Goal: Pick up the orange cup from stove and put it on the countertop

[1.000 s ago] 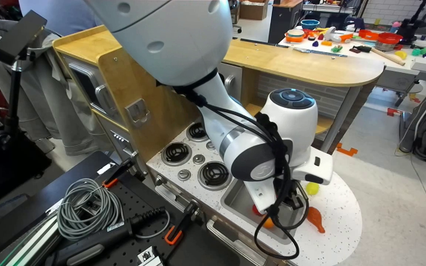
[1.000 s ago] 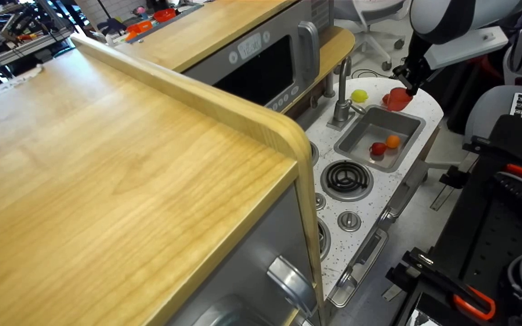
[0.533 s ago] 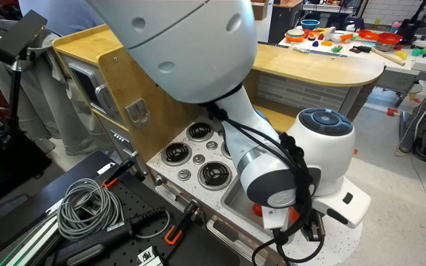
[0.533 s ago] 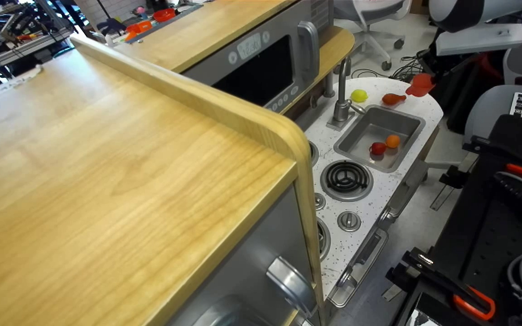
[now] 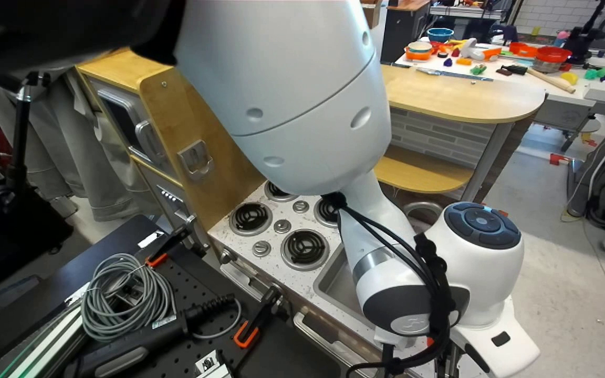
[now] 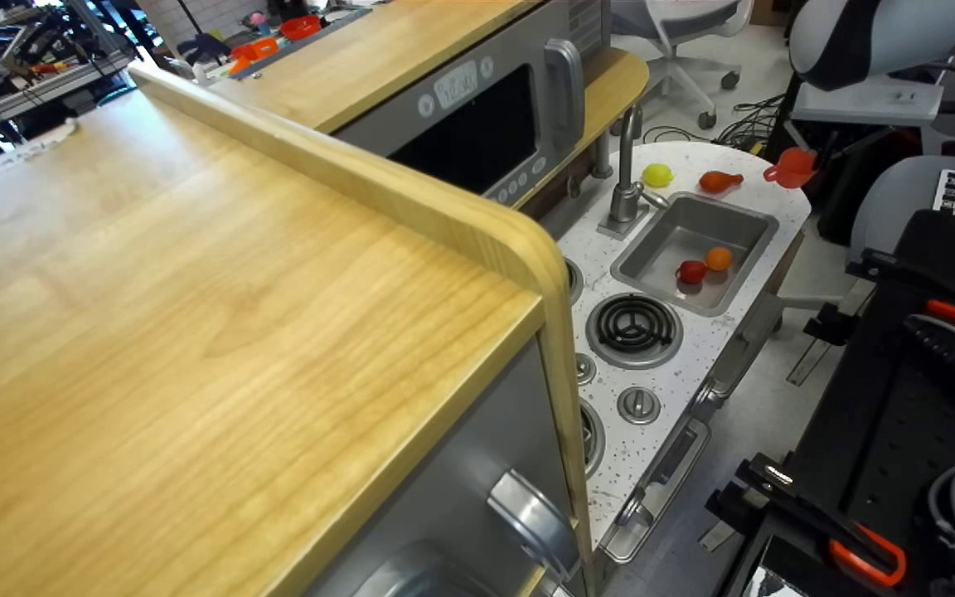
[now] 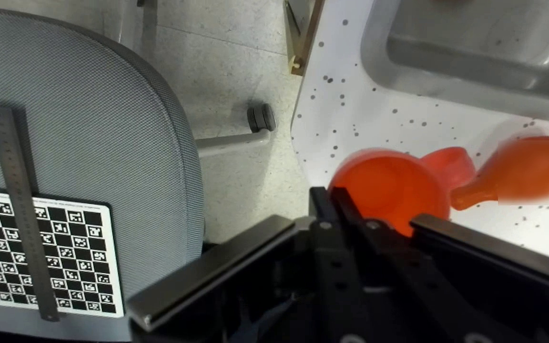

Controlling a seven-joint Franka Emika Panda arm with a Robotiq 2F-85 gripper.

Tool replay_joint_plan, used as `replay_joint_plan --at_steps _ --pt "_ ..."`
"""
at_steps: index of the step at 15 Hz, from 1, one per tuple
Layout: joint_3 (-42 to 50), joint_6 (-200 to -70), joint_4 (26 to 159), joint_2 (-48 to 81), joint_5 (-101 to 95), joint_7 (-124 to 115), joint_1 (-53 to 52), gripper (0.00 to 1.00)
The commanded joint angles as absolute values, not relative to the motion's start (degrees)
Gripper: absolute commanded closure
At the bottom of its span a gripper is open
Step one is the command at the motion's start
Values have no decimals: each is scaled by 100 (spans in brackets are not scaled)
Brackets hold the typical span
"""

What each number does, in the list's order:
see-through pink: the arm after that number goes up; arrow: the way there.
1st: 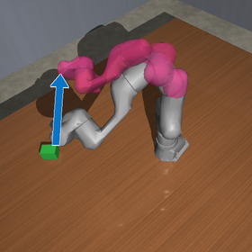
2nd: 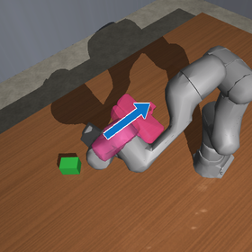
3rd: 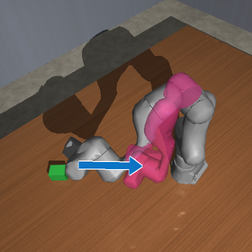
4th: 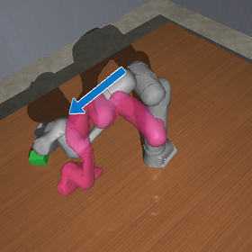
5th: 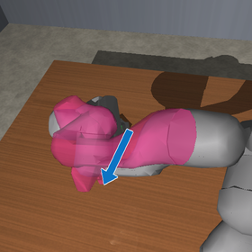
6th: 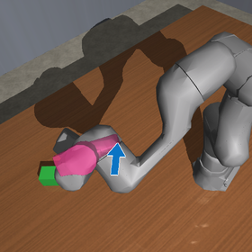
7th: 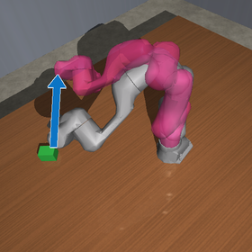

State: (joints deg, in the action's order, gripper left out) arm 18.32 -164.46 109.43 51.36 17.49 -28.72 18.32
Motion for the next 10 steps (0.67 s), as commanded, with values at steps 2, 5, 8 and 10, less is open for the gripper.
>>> replay_joint_plan --at_steps 2,5,8,10 --pt "1934 -16146 10192 5698 1988 -3350 1736 99" --pt "1933 -16018 9914 5918 1945 -3563 1733 99" --pt "1887 -15853 9667 6122 1908 -3656 1786 99" --pt "1833 -15727 9570 6184 1913 -3660 1836 99"
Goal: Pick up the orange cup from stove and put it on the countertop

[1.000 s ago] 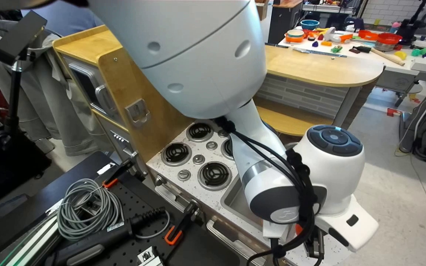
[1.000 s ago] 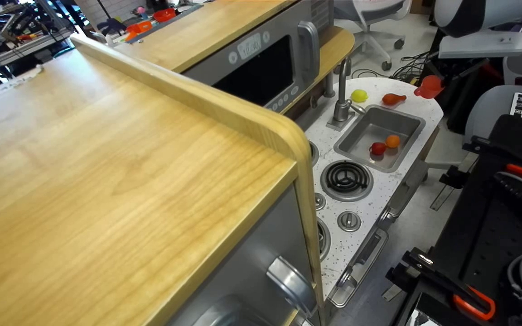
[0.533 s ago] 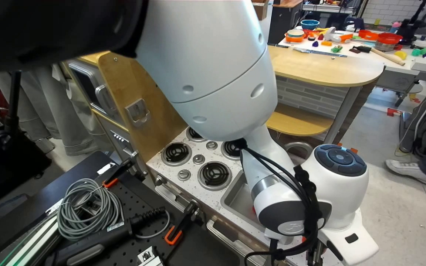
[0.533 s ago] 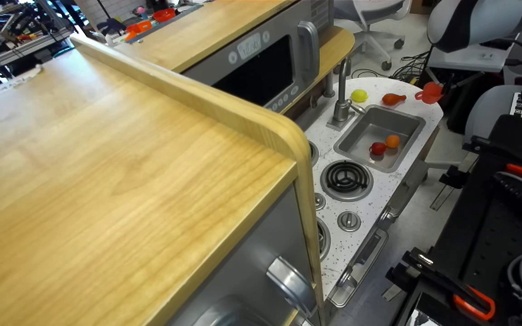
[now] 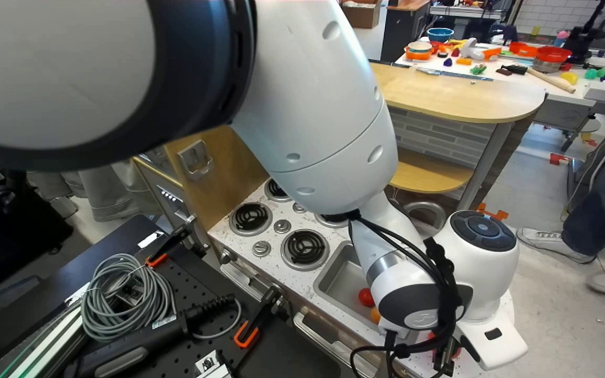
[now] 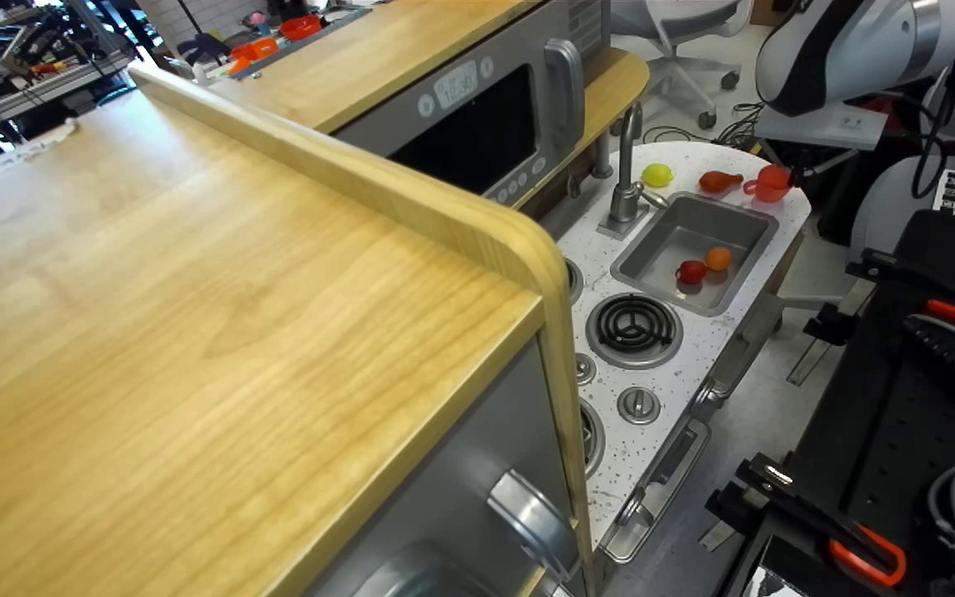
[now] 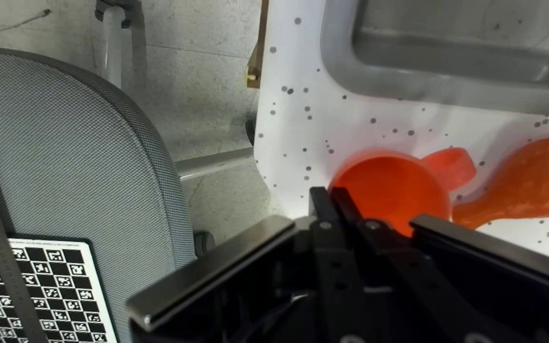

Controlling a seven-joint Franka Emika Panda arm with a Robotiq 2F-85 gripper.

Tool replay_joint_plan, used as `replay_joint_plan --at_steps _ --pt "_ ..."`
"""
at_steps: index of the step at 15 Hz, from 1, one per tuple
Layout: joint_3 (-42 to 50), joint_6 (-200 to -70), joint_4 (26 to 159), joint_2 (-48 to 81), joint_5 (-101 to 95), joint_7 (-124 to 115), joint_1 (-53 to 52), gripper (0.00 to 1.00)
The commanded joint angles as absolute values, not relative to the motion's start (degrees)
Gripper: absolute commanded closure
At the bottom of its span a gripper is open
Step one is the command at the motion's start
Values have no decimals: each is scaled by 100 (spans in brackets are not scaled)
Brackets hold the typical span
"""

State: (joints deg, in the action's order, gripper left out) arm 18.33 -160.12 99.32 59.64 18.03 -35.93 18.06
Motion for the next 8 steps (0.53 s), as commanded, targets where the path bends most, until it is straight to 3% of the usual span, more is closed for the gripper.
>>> replay_joint_plan --at_steps 1,3,8 --pt "1820 -15708 9548 6196 1904 -3650 1843 71" --pt "1774 -15673 9593 6104 1893 -3576 1849 63" --pt "1551 -15890 10100 5444 1904 -3282 1760 27"
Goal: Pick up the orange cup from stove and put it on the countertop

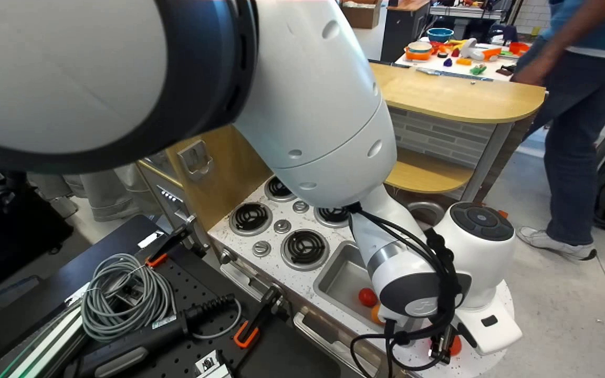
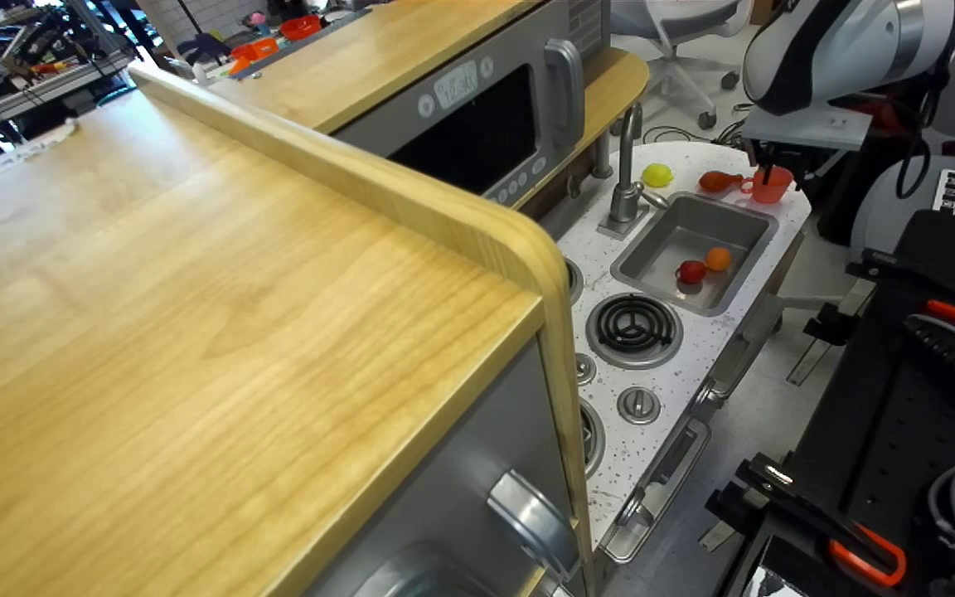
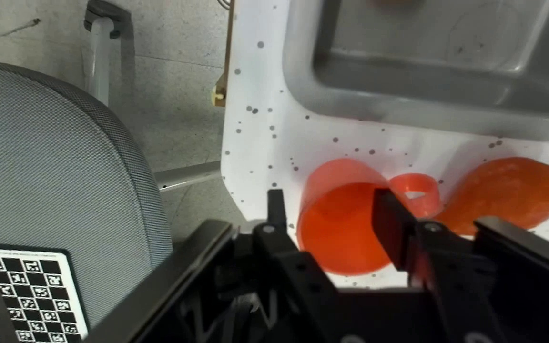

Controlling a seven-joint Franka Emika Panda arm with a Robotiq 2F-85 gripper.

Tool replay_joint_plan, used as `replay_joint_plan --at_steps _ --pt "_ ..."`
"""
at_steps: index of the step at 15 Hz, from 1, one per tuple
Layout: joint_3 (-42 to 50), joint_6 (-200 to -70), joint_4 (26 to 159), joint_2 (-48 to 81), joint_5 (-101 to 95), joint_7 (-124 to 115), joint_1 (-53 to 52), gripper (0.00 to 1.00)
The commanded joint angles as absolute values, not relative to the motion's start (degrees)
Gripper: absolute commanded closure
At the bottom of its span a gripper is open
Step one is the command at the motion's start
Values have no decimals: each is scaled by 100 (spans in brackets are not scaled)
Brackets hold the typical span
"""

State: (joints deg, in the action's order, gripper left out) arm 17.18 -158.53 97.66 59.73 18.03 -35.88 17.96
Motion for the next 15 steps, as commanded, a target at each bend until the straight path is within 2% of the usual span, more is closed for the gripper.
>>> replay_joint_plan --at_steps 1,3,4,11,15 --pt "1457 -15943 10280 5180 1889 -3092 1743 18" --pt "1419 -15890 10607 4668 1842 -2833 1607 3" --pt "1350 -15858 10819 4346 1853 -2643 1591 0" --pt "1564 -14858 11999 2705 1646 -2222 1432 0" --pt "1761 -14350 12725 1958 908 -1880 1195 0"
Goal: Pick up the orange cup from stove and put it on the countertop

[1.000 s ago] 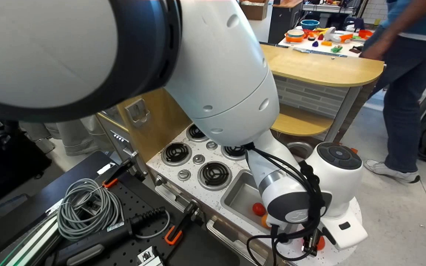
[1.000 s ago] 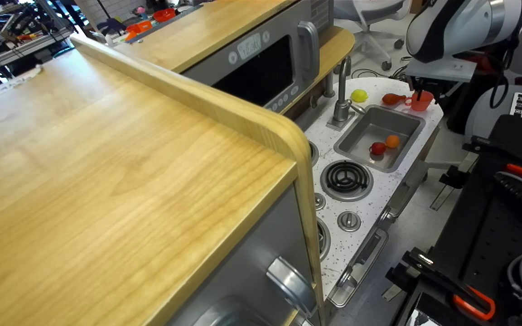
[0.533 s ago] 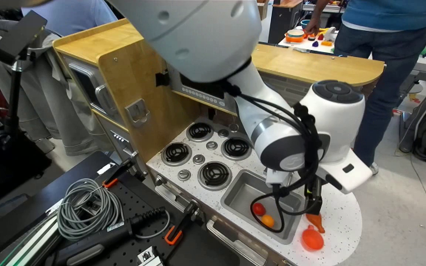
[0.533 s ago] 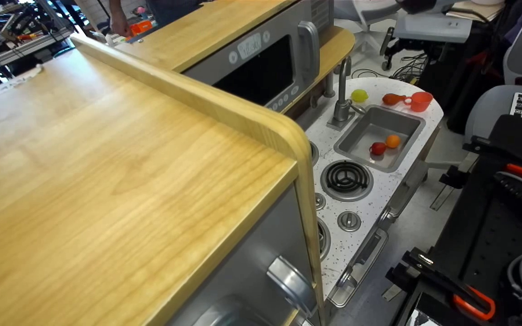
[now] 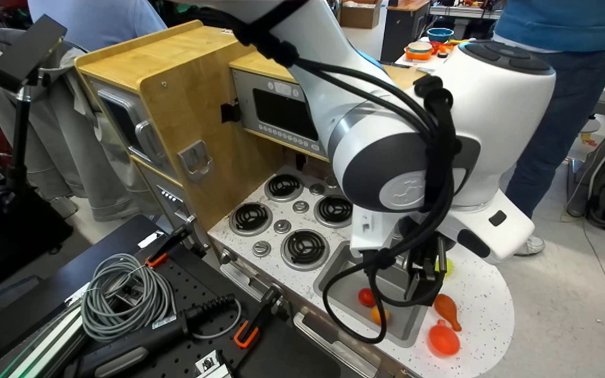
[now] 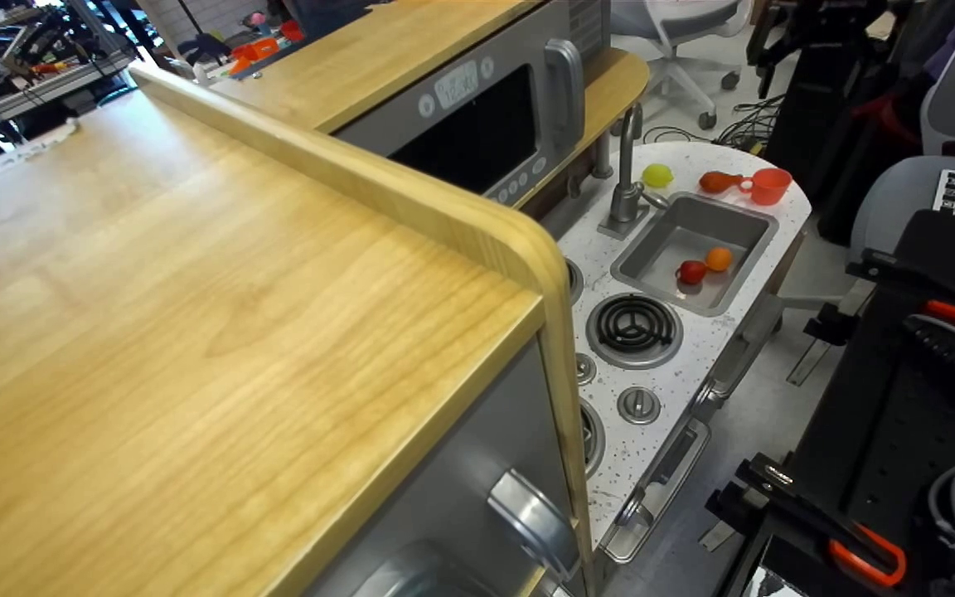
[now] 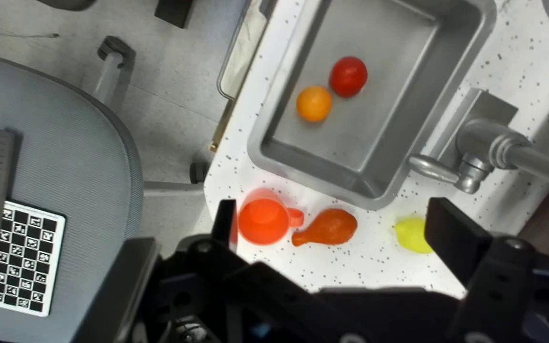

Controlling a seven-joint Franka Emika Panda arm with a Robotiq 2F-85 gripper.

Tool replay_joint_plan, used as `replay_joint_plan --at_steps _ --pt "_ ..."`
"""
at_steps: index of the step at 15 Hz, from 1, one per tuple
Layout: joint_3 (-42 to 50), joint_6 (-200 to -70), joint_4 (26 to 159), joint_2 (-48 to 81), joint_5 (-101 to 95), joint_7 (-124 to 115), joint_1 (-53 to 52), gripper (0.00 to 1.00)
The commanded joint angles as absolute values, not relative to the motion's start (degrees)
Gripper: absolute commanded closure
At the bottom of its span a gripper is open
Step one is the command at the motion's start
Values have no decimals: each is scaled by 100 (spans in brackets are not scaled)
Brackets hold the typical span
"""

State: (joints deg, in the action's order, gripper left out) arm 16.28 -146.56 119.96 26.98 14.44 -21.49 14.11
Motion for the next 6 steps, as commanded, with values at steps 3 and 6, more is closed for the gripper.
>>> replay_joint_plan --at_steps 3,6 --pt "1602 -14236 12553 2149 959 -1795 1359 0" --pt "1530 -14061 12947 1780 938 -1598 1314 0"
